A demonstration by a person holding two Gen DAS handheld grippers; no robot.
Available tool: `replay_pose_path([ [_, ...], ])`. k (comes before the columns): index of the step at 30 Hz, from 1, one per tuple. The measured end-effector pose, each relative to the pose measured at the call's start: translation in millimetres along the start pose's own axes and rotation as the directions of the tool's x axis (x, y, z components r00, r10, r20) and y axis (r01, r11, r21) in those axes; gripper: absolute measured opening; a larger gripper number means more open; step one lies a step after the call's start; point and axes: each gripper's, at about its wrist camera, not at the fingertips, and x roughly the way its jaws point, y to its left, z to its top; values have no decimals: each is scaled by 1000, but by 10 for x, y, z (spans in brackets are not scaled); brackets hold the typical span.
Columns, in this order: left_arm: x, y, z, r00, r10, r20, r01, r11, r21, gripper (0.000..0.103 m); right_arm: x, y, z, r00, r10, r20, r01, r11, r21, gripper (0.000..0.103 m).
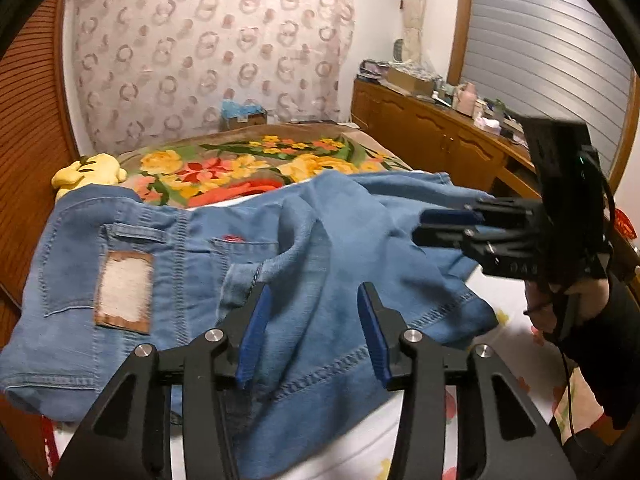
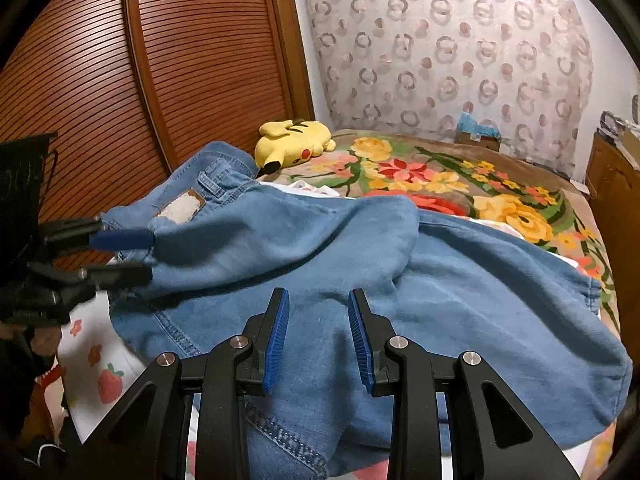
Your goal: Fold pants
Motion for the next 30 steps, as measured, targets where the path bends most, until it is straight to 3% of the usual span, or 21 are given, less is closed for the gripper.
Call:
replay_pose_path([
  [7,-162,204,118,997,4,77,1,998,-57,46,-14,-53,40,1000,-10,-7,10,1000,0,32],
  [14,-139,537,282,987,114,113,-107,992,-66,46,24,10,20,1000,-9,-11,9,1000,0,32],
  [16,-12,654,294,989,134,68,-129,989,-77,46,35,12,4,1000,-5,-13,5,1000,2,32],
  [20,281,850,235,994,108,-13,-109,989,-95,46,63,14,12,1000,-6,-20,6,1000,-3,32],
  [26,755,878,47,987,89,-131,-100,992,-82,46,93,-70,22,1000,-11,-23,11,1000,8,32],
  [28,785,857,16,987,89,-132,-100,992,-75,37,101,-89,6,1000,-14,-25,14,1000,9,32],
  [29,765,834,9,988,98,-123,-106,993,-61,12,99,-105,-4,1000,-15,-26,15,1000,12,32],
  [30,739,812,17,989,81,-123,-88,994,-57,3,101,-121,-11,999,-16,-28,16,1000,15,32],
])
